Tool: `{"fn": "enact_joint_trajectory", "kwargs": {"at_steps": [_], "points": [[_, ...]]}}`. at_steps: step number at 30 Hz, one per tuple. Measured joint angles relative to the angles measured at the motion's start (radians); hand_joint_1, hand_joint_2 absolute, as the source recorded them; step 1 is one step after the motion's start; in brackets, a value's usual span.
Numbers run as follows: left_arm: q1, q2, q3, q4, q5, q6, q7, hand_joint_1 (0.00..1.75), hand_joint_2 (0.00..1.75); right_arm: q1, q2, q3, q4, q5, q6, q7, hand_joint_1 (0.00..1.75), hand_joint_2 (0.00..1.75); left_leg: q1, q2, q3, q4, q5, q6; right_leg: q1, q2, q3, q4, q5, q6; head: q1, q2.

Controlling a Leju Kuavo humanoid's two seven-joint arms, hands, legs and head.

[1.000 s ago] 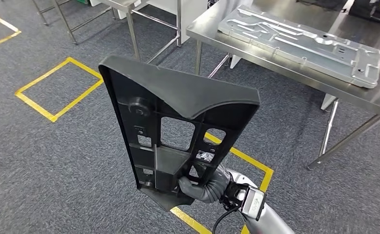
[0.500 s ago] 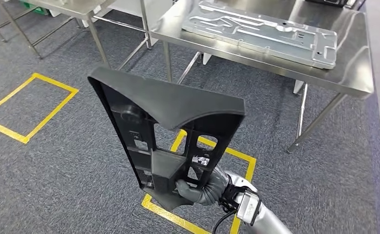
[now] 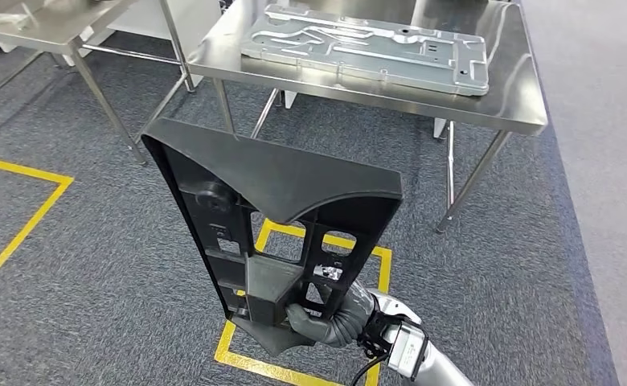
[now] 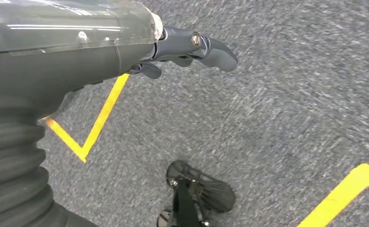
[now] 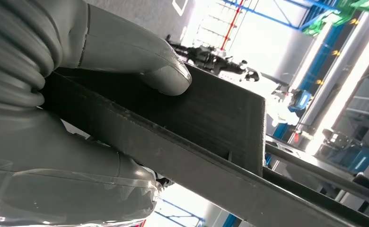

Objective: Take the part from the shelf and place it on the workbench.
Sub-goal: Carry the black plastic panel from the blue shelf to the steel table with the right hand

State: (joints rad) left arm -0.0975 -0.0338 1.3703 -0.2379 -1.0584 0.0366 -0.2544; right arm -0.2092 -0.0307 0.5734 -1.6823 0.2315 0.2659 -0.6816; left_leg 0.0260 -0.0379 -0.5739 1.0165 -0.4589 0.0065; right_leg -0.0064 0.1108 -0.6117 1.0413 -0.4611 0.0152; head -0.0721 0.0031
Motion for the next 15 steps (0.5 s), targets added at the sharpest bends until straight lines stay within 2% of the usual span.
{"fn": "enact_joint_trajectory", "kwargs": {"at_steps": [1, 2, 3, 4, 5, 6, 7, 8, 10, 12, 15], "points": [[0.000, -0.001, 0.000, 0.000, 0.001, -0.002, -0.001, 0.00, 1.75, -0.001, 0.000, 0.000, -0.001, 0.000, -0.001, 0.000, 1.66, 1.75, 0.002, 0.013, 0.004, -0.006, 0.001, 0.006, 0.001, -0.028, -0.018, 0.036, -0.020, 0.005, 0.000, 0.000], [0.001, -0.001, 0.000, 0.000, 0.001, -0.004, -0.001, 0.00, 1.75, -0.002, 0.000, 0.000, -0.002, -0.001, -0.003, 0.000, 1.66, 1.75, 0.001, 0.025, 0.007, -0.008, 0.000, 0.009, 0.000, -0.062, -0.046, 0.093, -0.049, 0.008, 0.000, 0.000], [0.002, -0.001, 0.000, 0.000, 0.001, -0.006, -0.002, 0.00, 1.75, -0.001, -0.001, 0.000, -0.003, -0.001, -0.005, 0.000, 1.66, 1.75, 0.000, 0.038, 0.009, -0.009, -0.002, 0.012, -0.002, -0.087, -0.082, 0.160, -0.078, 0.012, 0.000, 0.000], [0.004, -0.001, 0.000, 0.000, 0.001, -0.009, -0.003, 0.00, 1.75, 0.001, -0.002, 0.000, -0.003, -0.001, -0.009, -0.001, 1.66, 1.75, -0.001, 0.049, 0.010, -0.009, -0.004, 0.012, -0.004, -0.098, -0.115, 0.219, -0.098, 0.015, 0.000, 0.000], [0.005, -0.001, 0.001, 0.000, 0.001, -0.012, -0.003, 0.00, 1.75, 0.004, -0.002, 0.000, -0.003, 0.001, -0.014, -0.001, 1.66, 1.75, -0.001, 0.058, 0.011, -0.009, -0.007, 0.011, -0.007, -0.104, -0.136, 0.253, -0.102, 0.017, 0.000, 0.000], [0.005, -0.001, 0.001, 0.000, 0.001, -0.016, -0.004, 0.00, 1.75, 0.006, -0.004, 0.000, -0.004, 0.005, -0.021, -0.001, 1.66, 1.75, -0.001, 0.066, 0.013, -0.008, -0.009, 0.009, -0.010, -0.107, -0.135, 0.247, -0.087, 0.019, 0.000, 0.000], [0.004, -0.001, 0.000, 0.000, -0.001, -0.020, -0.005, 0.00, 1.75, 0.007, -0.005, 0.000, -0.004, 0.011, -0.029, -0.001, 1.66, 1.75, -0.001, 0.072, 0.017, -0.008, -0.012, 0.006, -0.012, -0.110, -0.113, 0.201, -0.055, 0.019, 0.000, 0.000], [0.003, -0.001, 0.000, 0.000, -0.002, -0.025, -0.005, 0.00, 1.75, 0.007, -0.006, 0.000, -0.005, 0.017, -0.037, -0.001, 1.66, 1.75, -0.001, 0.077, 0.021, -0.009, -0.015, 0.003, -0.013, -0.116, -0.075, 0.128, -0.018, 0.017, 0.000, 0.000], [-0.001, -0.001, -0.002, 0.000, -0.005, -0.034, -0.006, 0.00, 1.75, 0.005, -0.008, 0.001, -0.008, 0.025, -0.047, -0.001, 1.66, 1.75, -0.004, 0.083, 0.027, -0.008, -0.021, -0.006, -0.008, -0.126, -0.010, 0.006, 0.022, 0.009, 0.000, 0.000], [-0.003, 0.001, -0.003, 0.000, -0.005, -0.042, -0.007, 0.00, 1.75, 0.004, -0.011, 0.001, -0.012, 0.030, -0.054, 0.000, 1.66, 1.75, -0.006, 0.086, 0.031, -0.009, -0.026, -0.019, 0.000, -0.128, 0.005, -0.024, 0.018, -0.002, 0.000, 0.000], [-0.006, 0.005, -0.005, 0.000, -0.004, -0.049, -0.008, 0.00, 1.75, 0.005, -0.014, 0.001, -0.021, 0.033, -0.062, 0.000, 1.66, 1.75, -0.002, 0.080, 0.032, 0.002, -0.039, -0.036, -0.002, -0.120, 0.012, -0.032, 0.017, -0.022, 0.000, 0.000]]}}
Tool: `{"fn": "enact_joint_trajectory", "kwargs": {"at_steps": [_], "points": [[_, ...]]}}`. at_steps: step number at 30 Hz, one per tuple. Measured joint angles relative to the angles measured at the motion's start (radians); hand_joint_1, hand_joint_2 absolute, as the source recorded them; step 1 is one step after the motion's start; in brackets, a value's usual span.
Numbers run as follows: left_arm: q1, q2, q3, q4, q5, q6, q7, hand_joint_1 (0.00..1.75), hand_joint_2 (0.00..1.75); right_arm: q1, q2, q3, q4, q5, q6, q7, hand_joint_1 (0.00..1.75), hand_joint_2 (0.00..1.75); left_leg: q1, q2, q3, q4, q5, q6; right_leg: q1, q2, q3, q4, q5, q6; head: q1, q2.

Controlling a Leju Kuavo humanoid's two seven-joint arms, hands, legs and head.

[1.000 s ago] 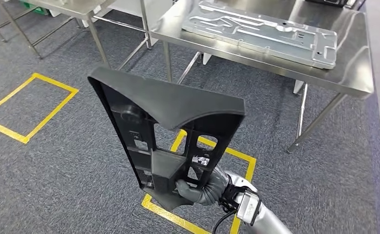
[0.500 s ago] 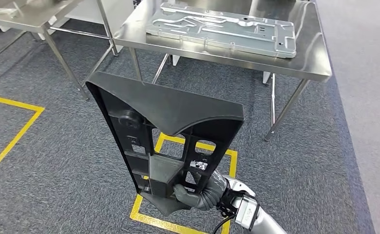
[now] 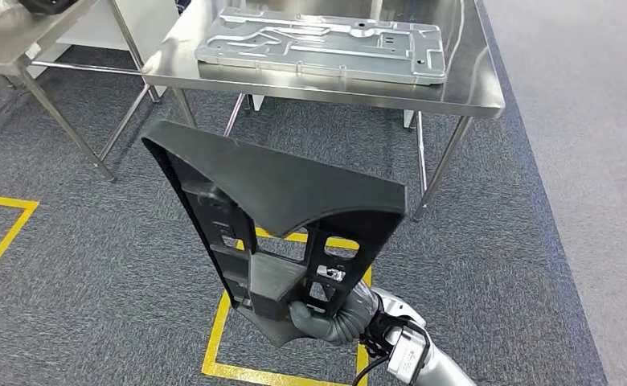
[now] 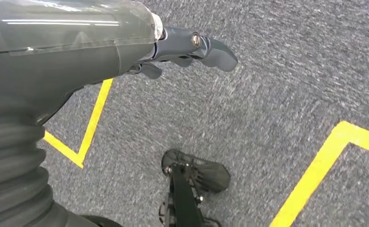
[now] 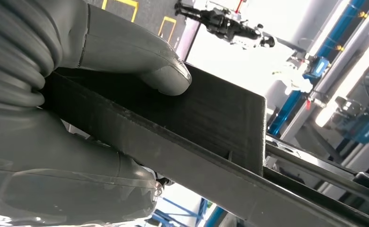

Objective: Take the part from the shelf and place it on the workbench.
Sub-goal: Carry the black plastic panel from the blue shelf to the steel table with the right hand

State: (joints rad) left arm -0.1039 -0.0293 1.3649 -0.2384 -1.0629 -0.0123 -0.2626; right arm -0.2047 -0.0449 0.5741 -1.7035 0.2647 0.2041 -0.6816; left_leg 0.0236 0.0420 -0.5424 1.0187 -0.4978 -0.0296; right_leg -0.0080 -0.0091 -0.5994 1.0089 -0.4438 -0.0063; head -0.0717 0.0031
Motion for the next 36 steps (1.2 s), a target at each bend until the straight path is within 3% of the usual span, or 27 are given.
{"fn": "enact_joint_trajectory", "kwargs": {"at_steps": [2, 4, 5, 6, 7, 9, 10, 12, 15, 16, 17, 19, 20, 21, 22, 24, 26, 28, 31, 32, 34, 35, 36], "points": [[0.000, 0.002, -0.001, 0.000, 0.000, -0.002, -0.001, 0.00, 1.75, -0.002, -0.001, 0.000, -0.005, 0.001, -0.005, 0.000, 1.66, 1.75, 0.002, -0.018, -0.040, 0.084, -0.043, -0.004, -0.003, 0.003, 0.010, -0.006, -0.002, -0.014, 0.000, 0.000], [0.004, 0.003, -0.001, 0.000, 0.000, -0.003, -0.001, 0.00, 1.75, -0.002, -0.003, 0.000, -0.006, 0.001, -0.007, 0.000, 1.66, 1.75, 0.001, -0.028, -0.116, 0.224, -0.096, -0.006, 0.001, 0.009, 0.016, -0.006, -0.007, -0.023, 0.000, 0.000], [0.006, 0.004, -0.001, 0.000, 0.001, -0.003, -0.001, 0.00, 1.75, -0.001, -0.004, 0.000, -0.006, 0.002, -0.007, 0.000, 1.66, 1.75, 0.001, -0.031, -0.147, 0.272, -0.103, -0.007, 0.004, 0.013, 0.020, -0.005, -0.011, -0.025, 0.000, 0.000], [0.008, 0.005, -0.001, 0.000, 0.002, -0.003, -0.001, 0.00, 1.75, 0.000, -0.005, 0.000, -0.006, 0.002, -0.008, 0.000, 1.66, 1.75, 0.000, -0.032, -0.161, 0.284, -0.089, -0.006, 0.006, 0.019, 0.025, -0.005, -0.015, -0.026, 0.000, 0.000], [0.009, 0.006, -0.001, 0.000, 0.003, -0.003, -0.001, 0.00, 1.75, 0.001, -0.006, 0.000, -0.006, 0.002, -0.008, 0.000, 1.66, 1.75, 0.000, -0.032, -0.155, 0.252, -0.055, -0.003, 0.008, 0.024, 0.032, -0.005, -0.019, -0.025, 0.000, 0.000], [0.009, 0.009, -0.001, 0.000, 0.006, -0.003, -0.002, 0.00, 1.75, 0.001, -0.006, 0.000, -0.006, 0.002, -0.008, 0.000, 1.66, 1.75, -0.002, -0.035, -0.105, 0.121, 0.027, 0.008, 0.010, 0.031, 0.046, -0.004, -0.030, -0.022, 0.000, 0.000], [0.008, 0.010, -0.001, 0.000, 0.006, -0.003, -0.002, 0.00, 1.75, 0.000, -0.006, 0.000, -0.006, 0.002, -0.008, 0.000, 1.66, 1.75, -0.004, -0.036, -0.080, 0.061, 0.050, 0.014, 0.013, 0.034, 0.050, -0.002, -0.036, -0.019, 0.000, 0.000], [0.006, 0.013, -0.001, 0.000, 0.007, -0.003, -0.003, 0.00, 1.75, 0.000, -0.006, 0.000, -0.006, 0.002, -0.008, 0.000, 1.66, 1.75, -0.010, -0.039, -0.059, 0.010, 0.055, 0.025, 0.014, 0.037, 0.051, 0.000, -0.043, -0.009, 0.000, 0.000], [0.005, 0.014, -0.002, 0.000, 0.008, -0.002, -0.006, 0.00, 1.75, -0.002, -0.007, 0.000, -0.008, 0.003, -0.008, 0.000, 1.66, 1.75, -0.007, -0.038, -0.050, -0.002, 0.051, 0.038, 0.013, 0.034, 0.050, 0.008, -0.054, 0.009, 0.000, 0.000], [0.005, 0.014, -0.002, 0.000, 0.008, -0.002, -0.006, 0.00, 1.75, -0.003, -0.007, 0.000, -0.009, 0.003, -0.008, 0.000, 1.66, 1.75, -0.004, -0.037, -0.046, -0.006, 0.051, 0.042, 0.012, 0.030, 0.039, 0.034, -0.068, 0.016, 0.000, 0.000], [0.004, 0.014, -0.002, 0.000, 0.008, -0.001, -0.007, 0.00, 1.75, -0.004, -0.008, 0.000, -0.010, 0.002, -0.009, 0.000, 1.66, 1.75, -0.002, -0.036, -0.041, -0.010, 0.049, 0.047, 0.009, 0.025, 0.017, 0.080, -0.090, 0.023, 0.000, 0.000], [0.004, 0.014, -0.003, 0.000, 0.008, 0.001, -0.009, 0.00, 1.75, -0.003, -0.010, 0.000, -0.010, 0.002, -0.009, 0.000, 1.66, 1.75, -0.002, -0.034, -0.034, -0.011, 0.043, 0.052, 0.002, 0.020, -0.060, 0.214, -0.142, 0.035, 0.000, 0.000], [0.005, 0.014, -0.003, 0.000, 0.007, 0.002, -0.009, 0.00, 1.75, -0.001, -0.012, 0.001, -0.010, 0.002, -0.010, 0.000, 1.66, 1.75, -0.002, -0.034, -0.030, -0.010, 0.039, 0.052, -0.001, 0.019, -0.096, 0.267, -0.152, 0.040, 0.000, 0.000], [0.005, 0.014, -0.004, 0.000, 0.006, 0.002, -0.009, 0.00, 1.75, 0.001, -0.013, 0.001, -0.009, 0.002, -0.011, 0.000, 1.66, 1.75, -0.002, -0.034, -0.025, -0.010, 0.034, 0.051, -0.005, 0.018, -0.116, 0.288, -0.143, 0.043, 0.000, 0.000], [0.006, 0.014, -0.004, 0.000, 0.005, 0.002, -0.010, 0.00, 1.75, 0.002, -0.015, 0.001, -0.009, 0.002, -0.012, -0.001, 1.66, 1.75, -0.001, -0.034, -0.019, -0.010, 0.029, 0.049, -0.008, 0.016, -0.117, 0.269, -0.114, 0.045, 0.000, 0.000], [0.006, 0.014, -0.005, 0.000, 0.004, 0.001, -0.010, 0.00, 1.75, 0.002, -0.017, 0.001, -0.009, 0.002, -0.015, -0.001, 1.66, 1.75, 0.001, -0.034, -0.003, -0.009, 0.016, 0.041, -0.013, 0.009, -0.071, 0.144, -0.028, 0.046, 0.000, 0.000], [0.005, 0.014, -0.006, 0.000, 0.004, 0.001, -0.011, 0.00, 1.75, 0.001, -0.018, 0.001, -0.010, 0.003, -0.019, -0.001, 1.66, 1.75, -0.001, -0.034, 0.007, -0.007, 0.004, 0.029, -0.009, 0.004, -0.027, 0.040, 0.011, 0.038, 0.000, 0.000], [0.003, 0.015, -0.006, 0.000, 0.004, 0.000, -0.011, 0.00, 1.75, 0.001, -0.019, 0.001, -0.011, 0.003, -0.022, -0.001, 1.66, 1.75, -0.004, -0.032, 0.012, -0.010, -0.003, 0.016, -0.002, 0.007, -0.018, 0.020, 0.004, 0.024, 0.000, 0.000], [-0.002, 0.015, -0.006, 0.000, 0.005, -0.002, -0.013, 0.00, 1.75, 0.001, -0.020, 0.001, -0.015, 0.005, -0.024, 0.000, 1.66, 1.75, -0.002, -0.030, 0.012, 0.009, -0.022, 0.001, -0.005, 0.011, -0.005, 0.010, -0.003, -0.001, 0.000, 0.000], [-0.003, 0.015, -0.006, 0.000, 0.006, -0.003, -0.014, 0.00, 1.75, 0.000, -0.020, 0.001, -0.017, 0.006, -0.024, 0.000, 1.66, 1.75, -0.001, -0.031, -0.006, 0.050, -0.042, -0.001, -0.006, 0.011, 0.003, 0.006, -0.006, -0.010, 0.000, 0.000], [-0.002, 0.016, -0.006, 0.000, 0.007, -0.005, -0.016, 0.00, 1.75, -0.001, -0.020, 0.001, -0.018, 0.008, -0.024, 0.000, 1.66, 1.75, -0.001, -0.032, -0.079, 0.186, -0.094, -0.002, -0.002, 0.011, 0.014, 0.005, -0.017, -0.021, 0.000, 0.000], [-0.001, 0.016, -0.006, 0.000, 0.008, -0.005, -0.017, 0.00, 1.75, 0.001, -0.020, 0.001, -0.018, 0.008, -0.024, 0.000, 1.66, 1.75, -0.002, -0.032, -0.119, 0.250, -0.111, -0.001, 0.001, 0.013, 0.019, 0.005, -0.022, -0.024, 0.000, 0.000], [0.001, 0.016, -0.006, 0.000, 0.008, -0.005, -0.018, 0.00, 1.75, 0.003, -0.020, 0.001, -0.018, 0.009, -0.024, 0.000, 1.66, 1.75, -0.002, -0.032, -0.147, 0.286, -0.108, 0.000, 0.004, 0.015, 0.026, 0.006, -0.028, -0.026, 0.000, 0.000]]}}
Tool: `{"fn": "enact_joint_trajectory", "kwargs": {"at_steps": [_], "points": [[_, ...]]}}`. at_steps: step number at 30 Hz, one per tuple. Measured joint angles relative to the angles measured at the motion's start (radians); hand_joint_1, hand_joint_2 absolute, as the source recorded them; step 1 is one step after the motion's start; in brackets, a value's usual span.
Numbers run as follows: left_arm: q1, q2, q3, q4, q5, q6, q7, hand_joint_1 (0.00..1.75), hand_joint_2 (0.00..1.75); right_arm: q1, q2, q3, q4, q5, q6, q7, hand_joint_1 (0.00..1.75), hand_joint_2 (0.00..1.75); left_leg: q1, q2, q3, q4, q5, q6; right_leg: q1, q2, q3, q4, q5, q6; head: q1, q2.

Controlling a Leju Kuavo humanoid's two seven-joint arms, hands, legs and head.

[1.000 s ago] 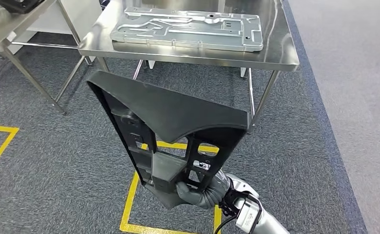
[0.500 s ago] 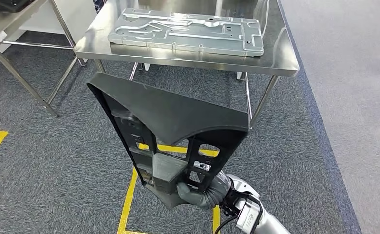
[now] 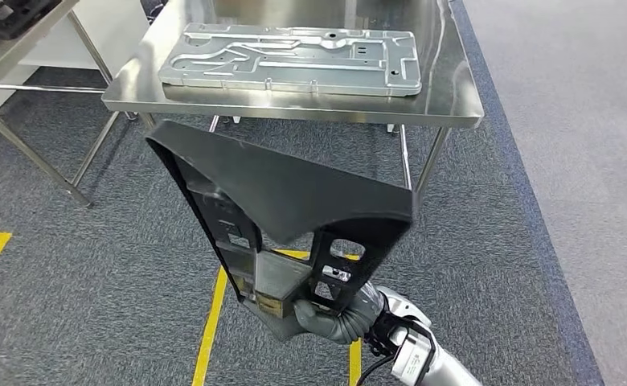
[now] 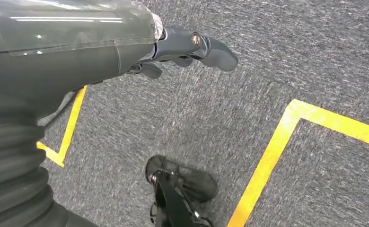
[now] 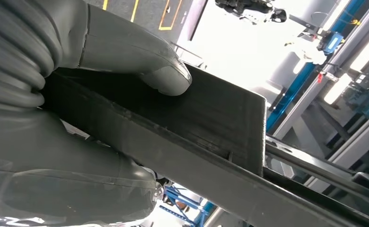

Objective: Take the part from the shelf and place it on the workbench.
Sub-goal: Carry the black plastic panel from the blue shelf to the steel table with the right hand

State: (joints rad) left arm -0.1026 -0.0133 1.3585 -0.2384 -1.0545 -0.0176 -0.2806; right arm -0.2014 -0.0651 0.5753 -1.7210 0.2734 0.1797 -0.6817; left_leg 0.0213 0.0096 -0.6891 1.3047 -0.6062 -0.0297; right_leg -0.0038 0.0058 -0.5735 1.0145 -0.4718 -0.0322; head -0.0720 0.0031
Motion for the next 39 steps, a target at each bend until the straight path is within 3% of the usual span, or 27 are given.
{"fn": "enact_joint_trajectory", "kwargs": {"at_steps": [1, 2, 4, 5, 9, 11, 14, 15, 16, 17, 19, 21, 25, 26, 28, 30, 31, 32, 33, 35, 37, 39], "points": [[0.002, 0.000, 0.000, 0.000, 0.000, 0.000, 0.000, 0.00, 1.75, 0.002, 0.000, 0.000, 0.000, 0.000, 0.000, 0.000, 1.66, 1.75, 0.000, 0.000, -0.011, -0.001, 0.023, 0.003, 0.003, 0.003, 0.008, 0.000, -0.006, 0.000, 0.000, 0.000], [0.003, 0.000, 0.000, 0.000, 0.000, 0.000, -0.001, 0.00, 1.75, 0.002, 0.000, 0.000, 0.000, 0.000, 0.000, 0.000, 1.66, 1.75, -0.001, 0.000, -0.002, -0.042, 0.064, 0.008, 0.005, 0.005, 0.019, 0.000, -0.013, 0.000, 0.000, 0.000], [0.003, 0.002, 0.000, 0.000, 0.000, 0.000, -0.001, 0.00, 1.75, 0.002, 0.000, 0.000, 0.000, 0.000, 0.000, 0.000, 1.66, 1.75, -0.007, -0.001, 0.042, -0.169, 0.146, 0.022, 0.010, 0.007, 0.039, 0.000, -0.029, 0.003, 0.000, 0.000], [0.002, 0.003, 0.000, 0.000, 0.000, 0.000, -0.001, 0.00, 1.75, 0.001, 0.000, 0.000, 0.000, 0.001, 0.000, 0.000, 1.66, 1.75, -0.011, -0.002, 0.064, -0.222, 0.165, 0.029, 0.012, 0.008, 0.045, 0.001, -0.036, 0.007, 0.000, 0.000], [0.001, 0.006, 0.000, 0.000, 0.000, -0.001, -0.002, 0.00, 1.75, 0.002, 0.000, 0.000, 0.000, 0.002, 0.000, 0.000, 1.66, 1.75, -0.017, -0.003, 0.094, -0.280, 0.152, 0.048, 0.009, 0.008, 0.048, 0.011, -0.041, 0.029, 0.000, 0.000], [0.002, 0.006, 0.000, 0.000, 0.000, -0.001, -0.002, 0.00, 1.75, -0.001, 0.000, 0.000, -0.001, 0.002, -0.001, 0.000, 1.66, 1.75, -0.012, -0.005, 0.116, -0.294, 0.147, 0.058, 0.007, 0.006, 0.030, 0.057, -0.057, 0.041, 0.000, 0.000], [0.001, 0.006, 0.000, 0.000, 0.000, -0.003, -0.004, 0.00, 1.75, -0.005, -0.001, 0.000, 0.003, 0.001, -0.002, 0.000, 1.66, 1.75, -0.010, -0.005, 0.138, -0.300, 0.131, 0.064, -0.002, 0.003, -0.085, 0.228, -0.115, 0.054, 0.000, 0.000], [0.002, 0.006, 0.000, 0.000, 0.000, -0.003, -0.004, 0.00, 1.75, -0.005, -0.001, 0.000, 0.007, 0.000, -0.002, 0.000, 1.66, 1.75, -0.010, -0.005, 0.146, -0.300, 0.124, 0.062, -0.005, 0.002, -0.122, 0.269, -0.120, 0.057, 0.000, 0.000], [0.003, 0.006, 0.000, 0.000, 0.000, -0.003, -0.004, 0.00, 1.75, -0.005, -0.001, 0.000, 0.010, 0.000, -0.002, 0.000, 1.66, 1.75, -0.010, -0.005, 0.155, -0.300, 0.116, 0.061, -0.008, 0.000, -0.143, 0.277, -0.106, 0.059, 0.000, 0.000], [0.004, 0.006, 0.000, 0.000, 0.000, -0.003, -0.004, 0.00, 1.75, -0.006, -0.001, 0.000, 0.013, -0.001, -0.002, 0.000, 1.66, 1.75, -0.009, -0.005, 0.167, -0.300, 0.107, 0.058, -0.010, -0.001, -0.145, 0.249, -0.073, 0.060, 0.000, 0.000], [0.005, 0.005, 0.000, 0.000, 0.000, -0.004, -0.004, 0.00, 1.75, -0.006, -0.002, 0.000, 0.015, -0.001, -0.002, 0.000, 1.66, 1.75, -0.008, -0.005, 0.193, -0.300, 0.087, 0.051, -0.011, -0.006, -0.111, 0.125, 0.019, 0.056, 0.000, 0.000], [0.003, 0.005, 0.000, 0.000, 0.000, -0.004, -0.006, 0.00, 1.75, -0.008, -0.002, -0.001, 0.018, -0.002, -0.002, 0.000, 1.66, 1.75, -0.009, -0.005, 0.206, -0.304, 0.072, 0.040, -0.004, -0.010, -0.087, 0.031, 0.062, 0.045, 0.001, 0.000], [-0.001, 0.004, -0.001, 0.000, 0.000, -0.004, -0.008, 0.00, 1.75, -0.009, -0.001, -0.002, 0.020, -0.004, -0.003, 0.000, 1.66, 1.75, -0.009, -0.001, 0.215, -0.288, 0.070, 0.017, 0.000, -0.004, -0.062, 0.001, 0.048, 0.014, 0.001, 0.000], [-0.003, 0.004, -0.001, 0.000, 0.000, -0.004, -0.008, 0.00, 1.75, -0.010, -0.001, -0.002, 0.020, -0.004, -0.003, 0.000, 1.66, 1.75, -0.008, -0.002, 0.197, -0.249, 0.071, 0.015, -0.002, -0.004, -0.047, -0.003, 0.040, 0.008, 0.001, 0.000], [-0.004, 0.004, -0.001, 0.000, 0.000, -0.005, -0.010, 0.00, 1.75, -0.012, -0.001, -0.002, 0.021, -0.004, -0.003, 0.000, 1.66, 1.75, -0.006, -0.003, 0.119, -0.121, 0.052, 0.011, -0.001, -0.004, -0.018, -0.008, 0.020, -0.002, 0.001, 0.000], [0.001, 0.003, -0.001, 0.000, 0.000, -0.006, -0.012, 0.00, 1.75, -0.011, -0.001, -0.002, 0.024, -0.003, -0.003, 0.000, 1.66, 1.75, -0.006, -0.003, 0.032, -0.017, -0.001, 0.008, 0.001, -0.001, 0.010, -0.008, -0.005, -0.006, 0.000, 0.000], [0.004, 0.003, -0.001, 0.000, 0.000, -0.006, -0.013, 0.00, 1.75, -0.009, -0.001, -0.002, 0.025, -0.002, -0.003, 0.000, 1.66, 1.75, -0.006, -0.003, 0.005, -0.004, -0.020, 0.007, 0.002, 0.001, 0.027, -0.008, -0.018, -0.006, 0.000, 0.000], [0.007, 0.003, -0.001, 0.000, 0.000, -0.007, -0.013, 0.00, 1.75, -0.008, -0.001, -0.002, 0.026, -0.002, -0.003, 0.000, 1.66, 1.75, -0.006, -0.003, -0.008, -0.022, -0.020, 0.008, 0.003, 0.003, 0.046, -0.008, -0.032, -0.005, 0.000, 0.000], [0.008, 0.003, -0.001, 0.000, 0.000, -0.007, -0.013, 0.00, 1.75, -0.008, -0.001, -0.002, 0.026, -0.001, -0.003, 0.000, 1.66, 1.75, -0.006, -0.003, -0.009, -0.067, 0.007, 0.010, 0.004, 0.005, 0.067, -0.008, -0.046, -0.004, 0.001, 0.000], [0.012, 0.005, -0.001, 0.000, 0.000, -0.008, -0.013, 0.00, 1.75, -0.007, -0.001, -0.002, 0.027, 0.000, -0.003, 0.000, 1.66, 1.75, -0.011, -0.004, 0.000, -0.187, 0.128, 0.021, 0.005, 0.008, 0.103, -0.007, -0.077, 0.001, 0.001, 0.000], [0.015, 0.007, -0.001, 0.000, 0.001, -0.008, -0.013, 0.00, 1.75, -0.005, 0.000, -0.002, 0.029, 0.002, -0.002, 0.000, 1.66, 1.75, -0.018, -0.004, 0.010, -0.250, 0.209, 0.032, 0.007, 0.012, 0.126, -0.008, -0.101, 0.012, 0.000, 0.000], [0.012, 0.008, -0.001, 0.000, 0.003, -0.008, -0.013, 0.00, 1.75, -0.007, 0.004, -0.002, 0.027, 0.003, -0.002, 0.000, 1.66, 1.75, -0.020, -0.006, 0.030, -0.260, 0.203, 0.042, 0.008, 0.013, 0.134, 0.005, -0.099, 0.026, 0.000, 0.000]]}}
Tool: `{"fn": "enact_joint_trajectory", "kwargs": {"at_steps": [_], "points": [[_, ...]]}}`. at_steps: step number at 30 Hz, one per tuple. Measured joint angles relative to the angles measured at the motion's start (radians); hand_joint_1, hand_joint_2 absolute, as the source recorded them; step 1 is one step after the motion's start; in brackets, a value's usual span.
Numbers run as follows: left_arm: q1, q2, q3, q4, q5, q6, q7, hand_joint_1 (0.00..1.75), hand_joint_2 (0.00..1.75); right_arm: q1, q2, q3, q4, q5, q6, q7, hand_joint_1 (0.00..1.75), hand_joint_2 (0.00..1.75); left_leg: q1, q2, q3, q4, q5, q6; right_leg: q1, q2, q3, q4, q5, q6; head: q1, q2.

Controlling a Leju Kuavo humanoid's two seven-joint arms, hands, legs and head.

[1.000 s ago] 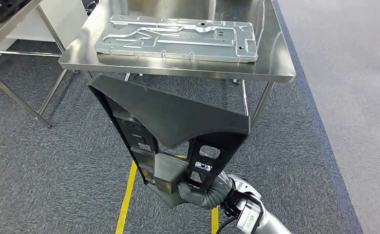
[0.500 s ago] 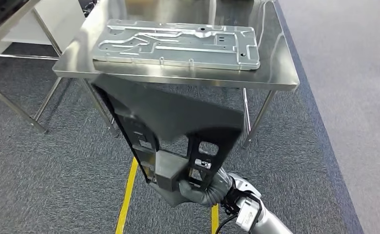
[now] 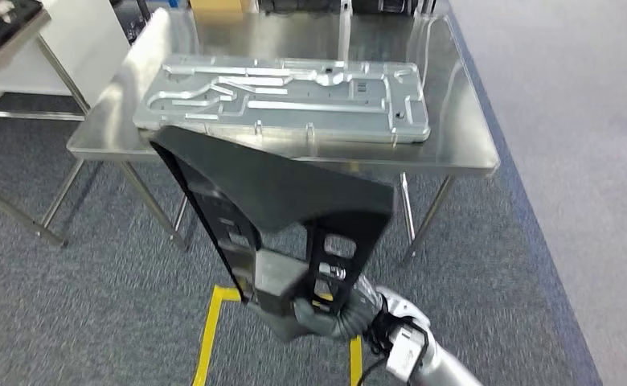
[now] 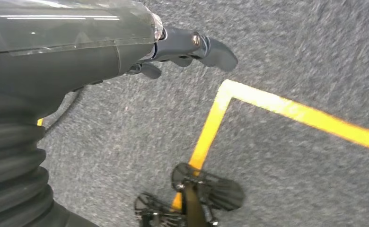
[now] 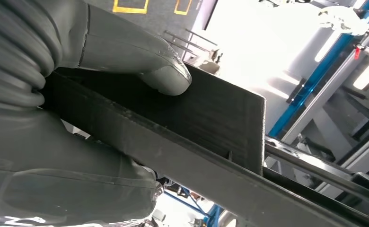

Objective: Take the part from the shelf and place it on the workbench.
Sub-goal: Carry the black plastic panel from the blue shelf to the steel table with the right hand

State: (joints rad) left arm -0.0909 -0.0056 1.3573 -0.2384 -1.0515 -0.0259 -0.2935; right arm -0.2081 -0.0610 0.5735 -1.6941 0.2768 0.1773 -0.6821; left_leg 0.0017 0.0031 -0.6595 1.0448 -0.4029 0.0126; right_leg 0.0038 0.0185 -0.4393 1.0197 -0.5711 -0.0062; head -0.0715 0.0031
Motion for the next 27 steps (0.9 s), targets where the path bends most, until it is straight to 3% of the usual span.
{"fn": "enact_joint_trajectory", "kwargs": {"at_steps": [2, 4, 6, 7, 8, 9, 10, 12, 13, 14, 16, 17, 19, 21, 22, 23, 24, 25, 27], "points": [[-0.005, 0.000, 0.000, 0.000, 0.001, 0.000, 0.000, 0.00, 1.75, -0.005, 0.004, 0.000, -0.003, 0.001, 0.000, 0.000, 1.66, 1.75, 0.004, -0.002, 0.031, -0.018, -0.011, 0.011, -0.002, -0.004, -0.035, 0.076, 0.031, 0.012, 0.000, 0.000], [-0.007, 0.000, 0.000, 0.000, 0.002, 0.000, -0.001, 0.00, 1.75, -0.006, 0.006, 0.000, -0.004, 0.003, 0.000, 0.000, 1.66, 1.75, 0.007, -0.003, 0.064, -0.033, -0.028, 0.018, -0.007, -0.008, -0.117, 0.194, 0.034, 0.023, 0.000, 0.000], [-0.006, 0.000, 0.000, 0.000, 0.004, 0.000, 0.000, 0.00, 1.75, -0.005, 0.006, 0.000, -0.004, 0.004, 0.000, 0.001, 1.66, 1.75, 0.009, -0.006, 0.097, -0.040, -0.051, 0.020, -0.012, -0.010, -0.202, 0.266, -0.032, 0.031, 0.000, 0.000], [-0.005, 0.000, 0.000, 0.000, 0.005, 0.000, 0.000, 0.00, 1.75, -0.004, 0.006, 0.000, -0.003, 0.004, 0.000, 0.001, 1.66, 1.75, 0.010, -0.008, 0.115, -0.041, -0.065, 0.019, -0.015, -0.011, -0.233, 0.271, -0.069, 0.033, 0.000, 0.000], [-0.004, 0.000, 0.000, 0.000, 0.006, 0.000, 0.001, 0.00, 1.75, -0.003, 0.006, 0.000, -0.003, 0.004, 0.001, 0.001, 1.66, 1.75, 0.010, -0.009, 0.135, -0.041, -0.081, 0.018, -0.017, -0.013, -0.252, 0.253, -0.091, 0.035, 0.000, 0.000], [-0.004, 0.000, 0.000, 0.000, 0.007, 0.000, 0.001, 0.00, 1.75, -0.003, 0.006, 0.000, -0.003, 0.004, 0.003, 0.001, 1.66, 1.75, 0.011, -0.011, 0.155, -0.041, -0.097, 0.016, -0.017, -0.015, -0.261, 0.215, -0.082, 0.034, 0.000, 0.000], [-0.004, -0.001, 0.000, 0.000, 0.008, 0.000, 0.002, 0.00, 1.75, -0.003, 0.006, 0.000, -0.003, 0.003, 0.005, 0.001, 1.66, 1.75, 0.011, -0.011, 0.175, -0.042, -0.113, 0.013, -0.017, -0.018, -0.262, 0.161, -0.036, 0.031, 0.000, 0.000], [-0.004, -0.002, 0.000, 0.000, 0.012, 0.001, 0.003, 0.00, 1.75, -0.001, 0.007, -0.001, -0.001, -0.002, 0.015, 0.001, 1.66, 1.75, 0.009, -0.010, 0.211, -0.042, -0.146, 0.006, -0.011, -0.032, -0.259, 0.061, 0.112, 0.019, 0.001, 0.000], [-0.005, -0.003, 0.000, 0.000, 0.015, 0.002, 0.003, 0.00, 1.75, 0.000, 0.008, -0.001, -0.001, -0.008, 0.019, 0.000, 1.66, 1.75, 0.007, -0.008, 0.228, -0.046, -0.161, 0.000, -0.007, -0.037, -0.254, 0.035, 0.162, 0.011, 0.001, 0.000], [-0.005, -0.003, 0.000, 0.000, 0.017, 0.002, 0.002, 0.00, 1.75, 0.000, 0.010, -0.002, -0.002, -0.015, 0.022, 0.000, 1.66, 1.75, 0.005, -0.007, 0.243, -0.045, -0.167, -0.007, -0.005, -0.038, -0.249, 0.023, 0.183, 0.002, 0.001, 0.000], [-0.007, -0.003, 0.000, 0.000, 0.019, 0.003, -0.001, 0.00, 1.75, -0.001, 0.016, -0.004, -0.009, -0.026, 0.017, 0.000, 1.66, 1.75, 0.005, -0.003, 0.257, -0.029, -0.160, -0.021, -0.006, -0.027, -0.221, 0.014, 0.172, -0.014, 0.001, 0.000], [-0.010, -0.004, 0.000, 0.000, 0.020, 0.003, -0.003, 0.00, 1.75, -0.002, 0.018, -0.005, -0.015, -0.029, 0.012, 0.000, 1.66, 1.75, 0.007, -0.002, 0.247, 0.007, -0.148, -0.026, -0.008, -0.022, -0.205, 0.006, 0.167, -0.021, 0.001, 0.000], [-0.014, -0.004, 0.000, 0.000, 0.022, 0.002, -0.005, 0.00, 1.75, -0.002, 0.023, -0.006, -0.025, -0.031, 0.002, 0.000, 1.66, 1.75, 0.011, -0.002, 0.185, 0.117, -0.155, -0.032, -0.009, -0.016, -0.174, -0.004, 0.154, -0.032, 0.001, 0.000], [-0.011, -0.005, 0.000, 0.000, 0.024, 0.002, -0.006, 0.00, 1.75, 0.000, 0.025, -0.008, -0.033, -0.029, -0.007, 0.000, 1.66, 1.75, 0.012, -0.002, 0.099, 0.216, -0.217, -0.037, -0.009, -0.007, -0.151, -0.006, 0.135, -0.036, 0.001, 0.000], [-0.009, -0.005, 0.000, 0.000, 0.025, 0.002, -0.006, 0.00, 1.75, 0.002, 0.025, -0.010, -0.037, -0.026, -0.012, 0.000, 1.66, 1.75, 0.012, -0.002, 0.065, 0.236, -0.255, -0.038, -0.009, -0.001, -0.140, -0.007, 0.124, -0.036, 0.001, 0.000], [-0.006, -0.005, 0.000, 0.000, 0.026, 0.002, -0.006, 0.00, 1.75, 0.003, 0.027, -0.013, -0.041, -0.023, -0.017, 0.000, 1.66, 1.75, 0.013, -0.002, 0.043, 0.231, -0.280, -0.038, -0.010, 0.005, -0.128, -0.007, 0.114, -0.034, 0.001, 0.000], [-0.005, -0.005, 0.000, 0.000, 0.027, 0.002, -0.006, 0.00, 1.75, 0.004, 0.028, -0.017, -0.045, -0.020, -0.021, 0.000, 1.66, 1.75, 0.015, -0.002, 0.032, 0.200, -0.276, -0.038, -0.010, 0.009, -0.114, -0.007, 0.103, -0.032, 0.001, 0.000], [-0.004, -0.005, 0.000, 0.000, 0.027, 0.002, -0.006, 0.00, 1.75, 0.005, 0.029, -0.021, -0.048, -0.016, -0.025, 0.000, 1.66, 1.75, 0.016, -0.002, 0.031, 0.150, -0.239, -0.039, -0.011, 0.012, -0.100, -0.007, 0.092, -0.029, 0.001, 0.000], [-0.003, -0.005, 0.000, 0.000, 0.028, 0.002, -0.007, 0.00, 1.75, 0.007, 0.031, -0.031, -0.054, -0.008, -0.036, 0.000, 1.66, 1.75, 0.018, 0.001, 0.040, 0.045, -0.118, -0.037, -0.009, 0.016, -0.074, -0.004, 0.068, -0.019, 0.001, 0.000]]}}
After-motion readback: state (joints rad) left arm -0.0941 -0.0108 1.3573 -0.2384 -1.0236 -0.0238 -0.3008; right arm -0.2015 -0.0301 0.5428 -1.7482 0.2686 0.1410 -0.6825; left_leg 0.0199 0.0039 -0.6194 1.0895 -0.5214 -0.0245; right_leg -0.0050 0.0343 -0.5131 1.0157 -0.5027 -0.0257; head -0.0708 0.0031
